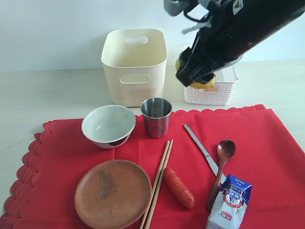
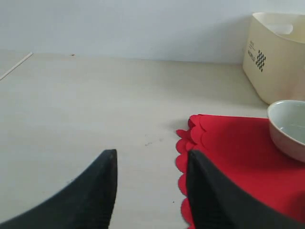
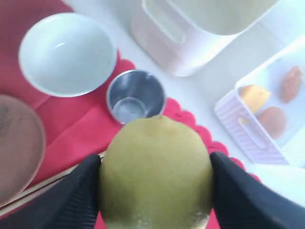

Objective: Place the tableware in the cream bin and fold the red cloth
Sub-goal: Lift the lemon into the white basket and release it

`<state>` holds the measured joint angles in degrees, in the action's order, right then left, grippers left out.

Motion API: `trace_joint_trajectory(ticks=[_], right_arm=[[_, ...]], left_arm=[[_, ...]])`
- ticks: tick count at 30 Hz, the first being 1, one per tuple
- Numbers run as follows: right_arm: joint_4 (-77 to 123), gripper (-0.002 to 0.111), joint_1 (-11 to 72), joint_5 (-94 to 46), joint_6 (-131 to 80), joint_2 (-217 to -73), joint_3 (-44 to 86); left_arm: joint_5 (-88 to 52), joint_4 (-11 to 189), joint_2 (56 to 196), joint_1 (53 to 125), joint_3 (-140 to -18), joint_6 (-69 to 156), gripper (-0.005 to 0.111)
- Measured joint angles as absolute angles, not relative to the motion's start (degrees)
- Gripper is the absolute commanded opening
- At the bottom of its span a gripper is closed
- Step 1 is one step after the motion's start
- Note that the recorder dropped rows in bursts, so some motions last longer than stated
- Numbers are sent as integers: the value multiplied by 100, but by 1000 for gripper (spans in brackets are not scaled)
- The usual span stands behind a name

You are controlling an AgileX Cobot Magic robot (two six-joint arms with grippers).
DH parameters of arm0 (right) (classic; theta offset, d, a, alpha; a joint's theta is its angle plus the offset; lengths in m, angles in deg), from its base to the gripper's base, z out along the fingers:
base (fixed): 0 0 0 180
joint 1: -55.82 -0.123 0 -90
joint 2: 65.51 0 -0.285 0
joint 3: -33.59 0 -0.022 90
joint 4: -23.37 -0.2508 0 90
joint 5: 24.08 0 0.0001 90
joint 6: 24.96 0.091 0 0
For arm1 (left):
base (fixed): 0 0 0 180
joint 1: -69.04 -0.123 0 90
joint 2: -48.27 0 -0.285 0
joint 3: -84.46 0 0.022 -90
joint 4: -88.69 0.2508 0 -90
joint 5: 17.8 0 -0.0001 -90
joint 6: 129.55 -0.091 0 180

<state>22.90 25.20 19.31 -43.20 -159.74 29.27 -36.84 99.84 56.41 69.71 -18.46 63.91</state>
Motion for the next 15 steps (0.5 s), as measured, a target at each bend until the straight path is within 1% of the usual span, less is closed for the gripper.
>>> trace_joint_trajectory(ticks=[5, 15], right_arm=[[2265, 0, 3098, 1907, -4320, -16502, 3467], [1550, 0, 4099, 1907, -4299, -18131, 4901]], left_arm=[[-3684, 9984, 5641, 6971, -1846, 6391, 45], [-3684, 9984, 5641, 6971, -1846, 6391, 45]])
